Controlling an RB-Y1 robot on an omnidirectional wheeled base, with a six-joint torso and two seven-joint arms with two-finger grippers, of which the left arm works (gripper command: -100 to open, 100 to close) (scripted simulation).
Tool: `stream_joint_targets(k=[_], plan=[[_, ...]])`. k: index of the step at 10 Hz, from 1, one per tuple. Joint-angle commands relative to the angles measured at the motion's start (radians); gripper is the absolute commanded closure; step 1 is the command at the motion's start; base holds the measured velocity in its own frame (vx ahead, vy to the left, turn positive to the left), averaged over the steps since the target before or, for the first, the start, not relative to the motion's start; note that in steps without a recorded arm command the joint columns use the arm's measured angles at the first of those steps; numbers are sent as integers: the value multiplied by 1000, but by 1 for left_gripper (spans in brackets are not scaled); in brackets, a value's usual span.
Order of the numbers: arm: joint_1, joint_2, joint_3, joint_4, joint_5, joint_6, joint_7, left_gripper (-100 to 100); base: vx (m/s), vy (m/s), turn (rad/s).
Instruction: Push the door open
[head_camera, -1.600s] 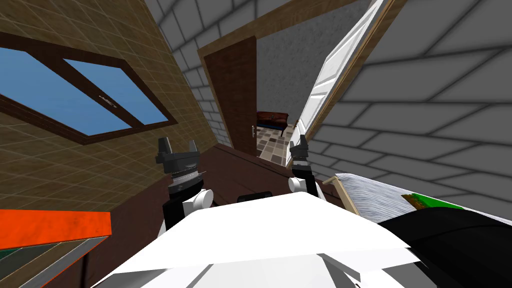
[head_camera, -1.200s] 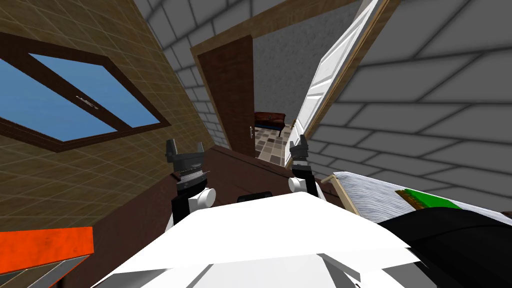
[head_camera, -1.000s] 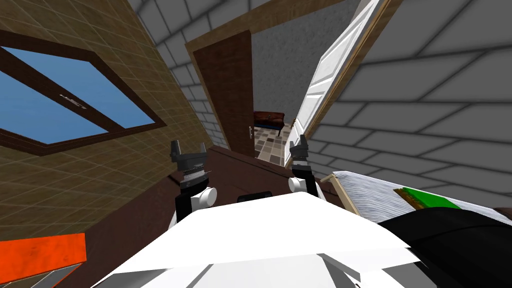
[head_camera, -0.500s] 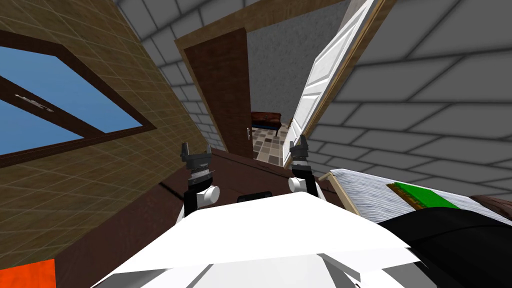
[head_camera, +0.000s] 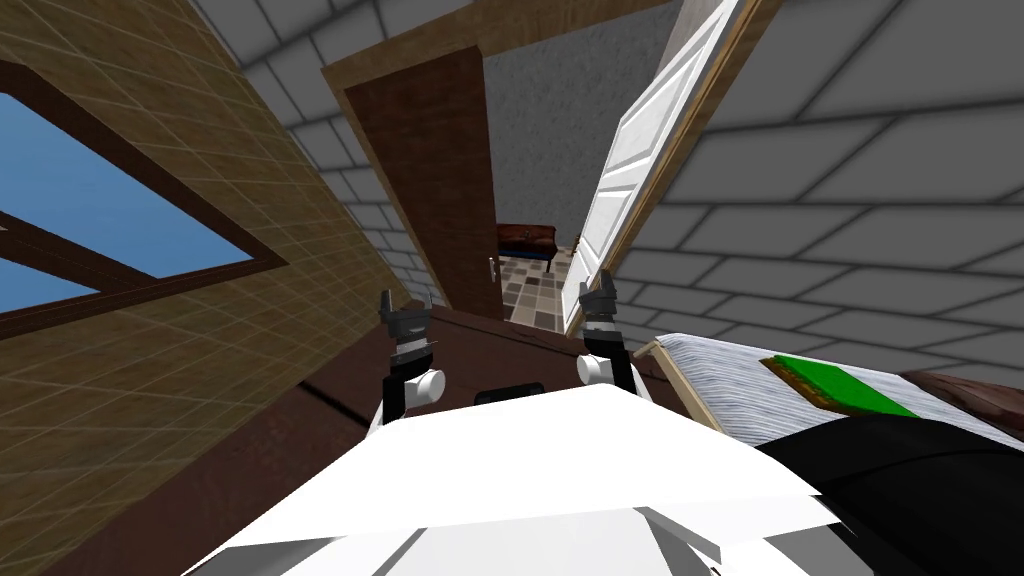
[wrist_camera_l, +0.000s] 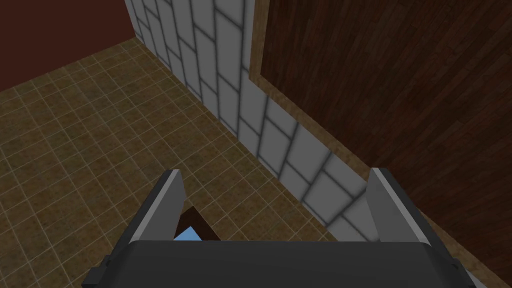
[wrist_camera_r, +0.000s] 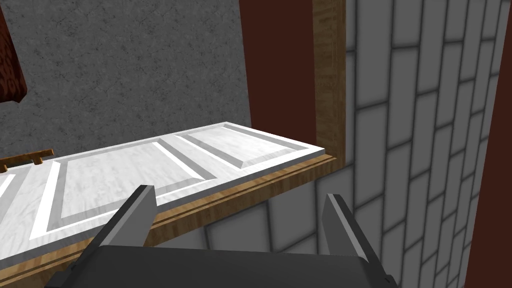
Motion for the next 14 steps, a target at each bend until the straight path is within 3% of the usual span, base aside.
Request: stream_joint_targets(k=[1,14], plan=[[-8,4,-9,32,14,-8,26,-100,97,38,-117],[-142,31,-66,384,143,-87,243,-100,86,54,-125]])
